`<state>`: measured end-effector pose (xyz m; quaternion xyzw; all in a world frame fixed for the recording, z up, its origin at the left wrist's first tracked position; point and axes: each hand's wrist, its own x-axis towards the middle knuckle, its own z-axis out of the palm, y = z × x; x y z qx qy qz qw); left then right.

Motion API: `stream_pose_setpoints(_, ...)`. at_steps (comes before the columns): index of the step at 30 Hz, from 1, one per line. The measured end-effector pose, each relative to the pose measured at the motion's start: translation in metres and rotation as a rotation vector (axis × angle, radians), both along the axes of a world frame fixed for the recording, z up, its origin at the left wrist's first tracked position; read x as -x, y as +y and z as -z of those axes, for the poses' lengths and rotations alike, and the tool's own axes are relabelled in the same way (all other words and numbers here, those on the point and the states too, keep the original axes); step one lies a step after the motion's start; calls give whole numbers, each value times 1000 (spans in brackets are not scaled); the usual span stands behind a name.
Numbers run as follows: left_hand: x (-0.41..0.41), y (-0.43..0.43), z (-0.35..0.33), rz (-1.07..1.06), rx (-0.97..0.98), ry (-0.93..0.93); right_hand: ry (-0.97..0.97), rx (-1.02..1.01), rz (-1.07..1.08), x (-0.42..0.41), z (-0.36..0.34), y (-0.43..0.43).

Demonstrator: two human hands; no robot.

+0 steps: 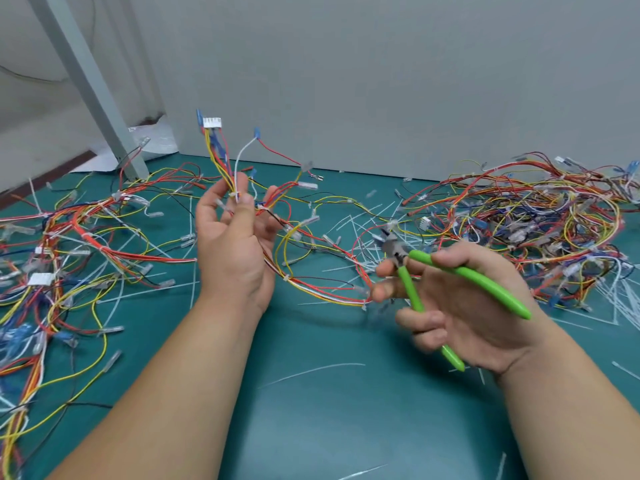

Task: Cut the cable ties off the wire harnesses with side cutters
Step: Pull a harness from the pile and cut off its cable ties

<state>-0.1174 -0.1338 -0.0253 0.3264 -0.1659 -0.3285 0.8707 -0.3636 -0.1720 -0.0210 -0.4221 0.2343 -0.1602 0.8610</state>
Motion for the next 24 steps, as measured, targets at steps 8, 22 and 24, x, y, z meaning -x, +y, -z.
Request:
stream_pose_setpoints(8, -6, 2, -2, -94, -27, 49, 241, -68, 118, 2, 1, -9)
stream_pose_setpoints(22, 1, 2, -1, 16, -66, 43, 32, 64, 249, -14, 7, 5)
stream_pose_setpoints(24, 4, 2, 1, 15, -111, -8, -70, 163, 288, -16, 6, 8)
